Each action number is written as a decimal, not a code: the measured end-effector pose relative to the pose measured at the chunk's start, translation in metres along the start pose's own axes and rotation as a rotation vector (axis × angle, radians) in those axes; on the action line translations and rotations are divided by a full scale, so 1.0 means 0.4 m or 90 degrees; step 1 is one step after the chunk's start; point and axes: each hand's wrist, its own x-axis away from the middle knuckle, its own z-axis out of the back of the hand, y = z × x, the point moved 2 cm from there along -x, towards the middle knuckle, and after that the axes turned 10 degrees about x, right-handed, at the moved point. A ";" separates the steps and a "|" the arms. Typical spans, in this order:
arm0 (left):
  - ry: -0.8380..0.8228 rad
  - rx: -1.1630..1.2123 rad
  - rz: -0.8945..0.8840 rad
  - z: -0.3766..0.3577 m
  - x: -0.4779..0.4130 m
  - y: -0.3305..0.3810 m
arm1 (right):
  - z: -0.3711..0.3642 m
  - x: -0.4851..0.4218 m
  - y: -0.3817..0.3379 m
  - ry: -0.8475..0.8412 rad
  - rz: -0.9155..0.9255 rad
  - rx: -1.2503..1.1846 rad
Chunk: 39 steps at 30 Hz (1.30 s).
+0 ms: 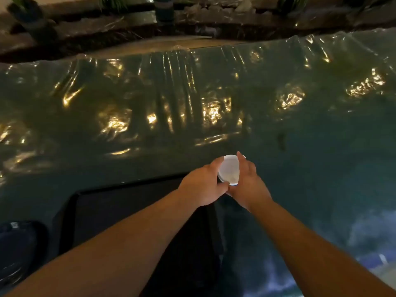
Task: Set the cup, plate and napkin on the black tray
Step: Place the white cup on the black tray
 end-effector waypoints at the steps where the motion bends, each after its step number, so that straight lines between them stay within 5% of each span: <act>1: 0.003 0.009 0.002 -0.004 0.002 0.000 | 0.000 -0.004 -0.007 0.006 -0.001 0.008; 11: 0.155 0.114 0.006 0.014 0.091 -0.045 | 0.003 0.030 -0.078 0.085 0.089 0.047; 17: 0.232 0.214 0.099 0.086 0.177 -0.136 | -0.037 0.105 -0.172 0.055 0.188 0.004; 27: 0.250 0.254 0.220 0.166 0.376 -0.333 | -0.201 0.192 -0.361 -0.036 0.347 0.034; 39: 0.216 0.302 0.304 0.155 0.493 -0.437 | -0.289 0.230 -0.422 -0.047 0.395 0.114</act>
